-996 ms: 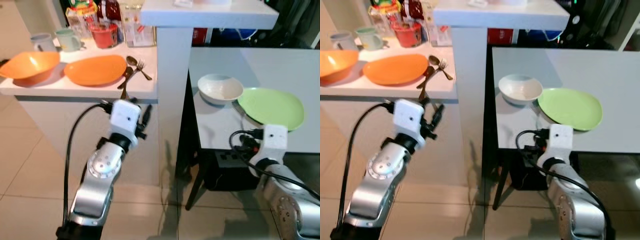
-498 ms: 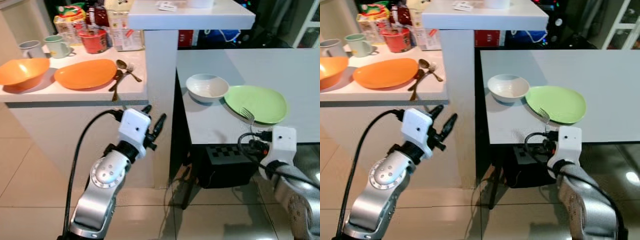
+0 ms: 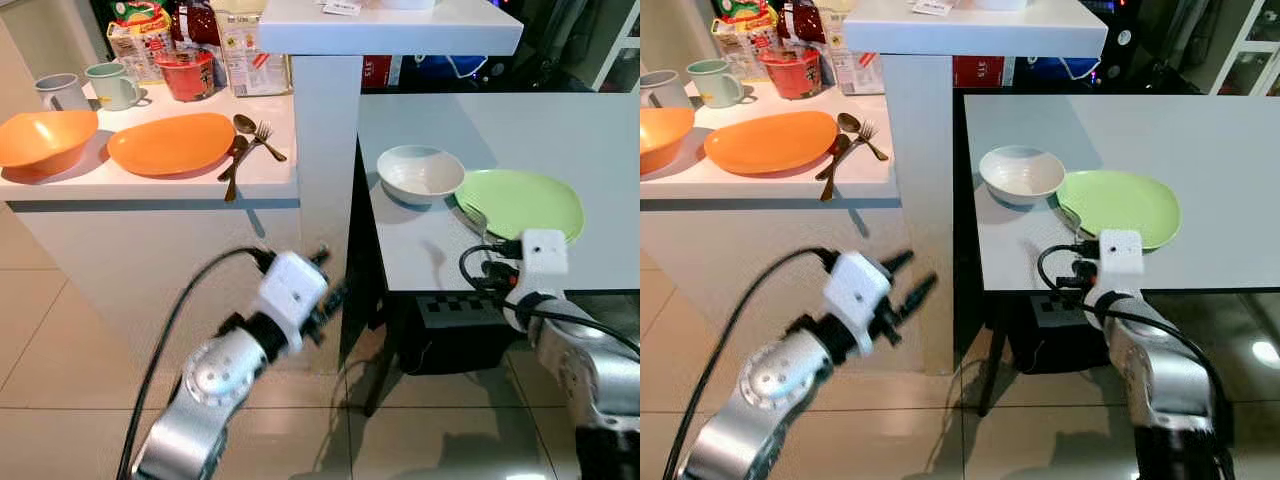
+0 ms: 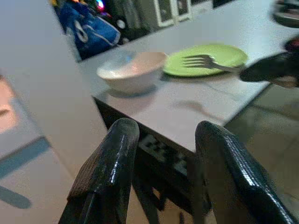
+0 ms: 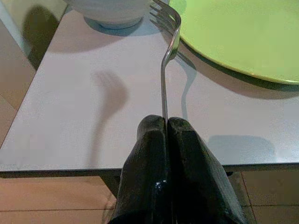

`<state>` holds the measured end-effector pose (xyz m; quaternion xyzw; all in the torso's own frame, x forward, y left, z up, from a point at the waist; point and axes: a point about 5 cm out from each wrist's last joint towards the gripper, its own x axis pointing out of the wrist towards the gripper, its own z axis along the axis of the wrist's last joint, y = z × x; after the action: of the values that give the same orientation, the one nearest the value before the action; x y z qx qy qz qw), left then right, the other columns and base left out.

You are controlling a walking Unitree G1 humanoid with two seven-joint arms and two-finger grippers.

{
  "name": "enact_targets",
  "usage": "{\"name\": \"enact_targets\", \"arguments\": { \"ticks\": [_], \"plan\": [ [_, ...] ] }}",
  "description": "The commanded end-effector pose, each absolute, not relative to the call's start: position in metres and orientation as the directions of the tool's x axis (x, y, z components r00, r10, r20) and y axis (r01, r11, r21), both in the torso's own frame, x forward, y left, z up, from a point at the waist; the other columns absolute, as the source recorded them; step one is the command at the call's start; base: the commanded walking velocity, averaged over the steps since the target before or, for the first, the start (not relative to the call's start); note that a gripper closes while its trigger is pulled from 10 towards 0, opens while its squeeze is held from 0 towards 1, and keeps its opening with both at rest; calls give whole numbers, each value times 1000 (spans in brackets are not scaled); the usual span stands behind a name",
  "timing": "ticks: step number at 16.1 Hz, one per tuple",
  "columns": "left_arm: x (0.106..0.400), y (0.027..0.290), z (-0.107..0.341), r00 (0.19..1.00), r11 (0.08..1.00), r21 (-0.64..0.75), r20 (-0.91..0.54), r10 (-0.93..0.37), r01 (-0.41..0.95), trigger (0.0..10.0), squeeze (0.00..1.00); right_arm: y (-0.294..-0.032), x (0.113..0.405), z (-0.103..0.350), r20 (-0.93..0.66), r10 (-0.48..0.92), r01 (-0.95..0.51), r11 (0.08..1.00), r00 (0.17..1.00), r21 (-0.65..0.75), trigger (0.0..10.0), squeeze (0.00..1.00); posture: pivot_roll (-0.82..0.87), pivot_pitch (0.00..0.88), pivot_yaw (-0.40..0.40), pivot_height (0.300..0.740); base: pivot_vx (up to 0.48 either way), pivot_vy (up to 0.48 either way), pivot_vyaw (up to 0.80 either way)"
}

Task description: Setting the table

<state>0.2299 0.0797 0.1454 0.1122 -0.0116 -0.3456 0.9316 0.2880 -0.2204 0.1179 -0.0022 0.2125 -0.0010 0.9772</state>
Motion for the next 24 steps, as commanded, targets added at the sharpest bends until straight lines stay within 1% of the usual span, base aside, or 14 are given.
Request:
{"name": "enact_targets", "arguments": {
  "ticks": [1, 6, 11, 14, 17, 24],
  "plan": [
    [227, 77, 147, 743, 714, 229, -69, -666, 661, 10000, 0, -220, 296, 120, -398, -2, -8, 1000, 917, -25, 10000, 0, -64, 0, 12, 740, 0, 0, 0],
    [222, 76, 146, 715, 683, 228, -110, -690, 694, 10000, 0, -212, 315, 110, -406, 10, -23, 999, 914, -29, 10000, 0, -53, 6, 16, 740, 0, 0, 0],
    [220, 77, 148, 713, 679, 232, -119, -691, 697, 10000, 0, -211, 337, 108, -402, -35, 12, 998, 915, -59, 10000, 0, -44, 18, 19, 740, 0, 0, 0],
    [220, 76, 148, 708, 674, 230, -126, -695, 702, 10000, 0, -211, 349, 108, -416, -41, -1, 995, 908, -101, 10000, 0, -42, 23, 20, 740, 0, 0, 0],
    [219, 77, 148, 708, 674, 227, -132, -693, 702, 10000, 0, -214, 355, 104, -445, -63, 9, 992, 894, -124, 10000, 0, -40, 26, 17, 740, 0, 0, 0],
    [218, 76, 148, 704, 670, 226, -139, -697, 707, 10000, 0, -212, 364, 99, -456, -56, 1, 993, 888, -121, 10000, 0, -32, 40, 21, 740, 0, 0, 0]
  ]
}}
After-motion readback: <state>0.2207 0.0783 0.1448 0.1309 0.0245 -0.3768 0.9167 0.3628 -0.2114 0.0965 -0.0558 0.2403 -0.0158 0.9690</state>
